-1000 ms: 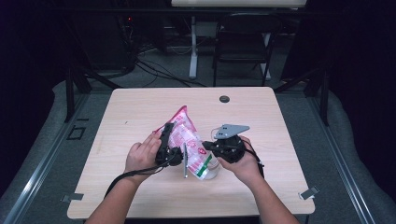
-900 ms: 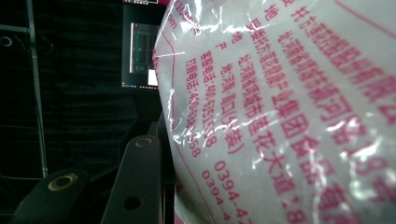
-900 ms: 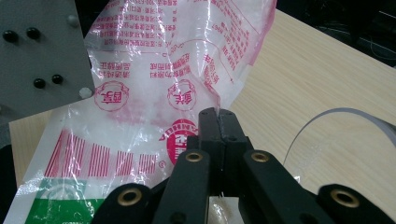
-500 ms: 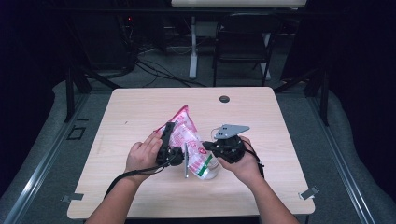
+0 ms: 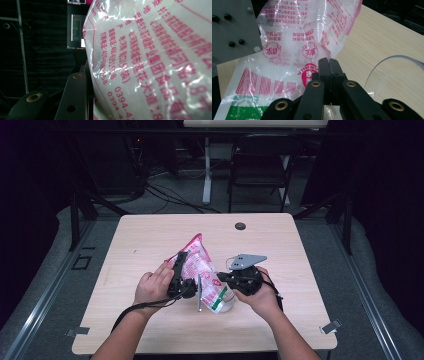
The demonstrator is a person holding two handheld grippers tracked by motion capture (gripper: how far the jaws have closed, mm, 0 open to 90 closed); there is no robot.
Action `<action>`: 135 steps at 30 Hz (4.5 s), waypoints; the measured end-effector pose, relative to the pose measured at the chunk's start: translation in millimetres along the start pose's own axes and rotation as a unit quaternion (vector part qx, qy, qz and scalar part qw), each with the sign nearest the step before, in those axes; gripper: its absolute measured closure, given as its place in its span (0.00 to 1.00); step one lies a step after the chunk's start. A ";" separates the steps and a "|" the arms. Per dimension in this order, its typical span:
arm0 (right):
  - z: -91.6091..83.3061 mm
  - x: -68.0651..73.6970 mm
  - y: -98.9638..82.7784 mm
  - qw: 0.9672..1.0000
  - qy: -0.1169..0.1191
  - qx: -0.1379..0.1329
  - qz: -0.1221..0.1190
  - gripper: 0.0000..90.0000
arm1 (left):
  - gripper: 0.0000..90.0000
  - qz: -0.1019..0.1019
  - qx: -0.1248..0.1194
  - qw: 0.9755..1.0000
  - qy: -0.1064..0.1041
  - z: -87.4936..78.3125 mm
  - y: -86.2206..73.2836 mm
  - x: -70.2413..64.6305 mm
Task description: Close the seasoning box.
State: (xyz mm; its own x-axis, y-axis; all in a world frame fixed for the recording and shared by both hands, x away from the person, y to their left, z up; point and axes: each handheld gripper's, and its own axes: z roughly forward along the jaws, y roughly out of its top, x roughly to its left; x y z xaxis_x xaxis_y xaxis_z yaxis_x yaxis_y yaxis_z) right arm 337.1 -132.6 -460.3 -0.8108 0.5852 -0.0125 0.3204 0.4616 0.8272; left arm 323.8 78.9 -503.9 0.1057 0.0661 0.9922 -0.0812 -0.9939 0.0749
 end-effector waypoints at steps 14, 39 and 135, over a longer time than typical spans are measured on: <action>3.7 2.1 -1.0 1.000 0.002 0.007 -0.004 1.00 | 0.73 0.006 -0.001 1.000 -0.001 -0.4 -1.5 -0.9; 1.1 0.0 -0.9 1.000 0.001 0.003 0.000 1.00 | 0.73 0.014 -0.006 1.000 0.003 -0.8 2.5 3.6; 1.2 -0.3 -1.2 1.000 -0.004 0.002 -0.003 1.00 | 0.77 0.042 -0.024 0.999 0.024 -4.4 7.7 10.8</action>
State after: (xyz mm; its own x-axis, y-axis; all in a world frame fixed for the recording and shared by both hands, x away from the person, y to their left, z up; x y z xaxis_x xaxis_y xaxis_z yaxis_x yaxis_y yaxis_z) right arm 337.6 -132.6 -461.9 -0.8083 0.5884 -0.0224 0.3173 0.4674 0.8251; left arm 320.0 72.3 -492.1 0.0494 -0.0118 0.9987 -0.1357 -0.9907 -0.0050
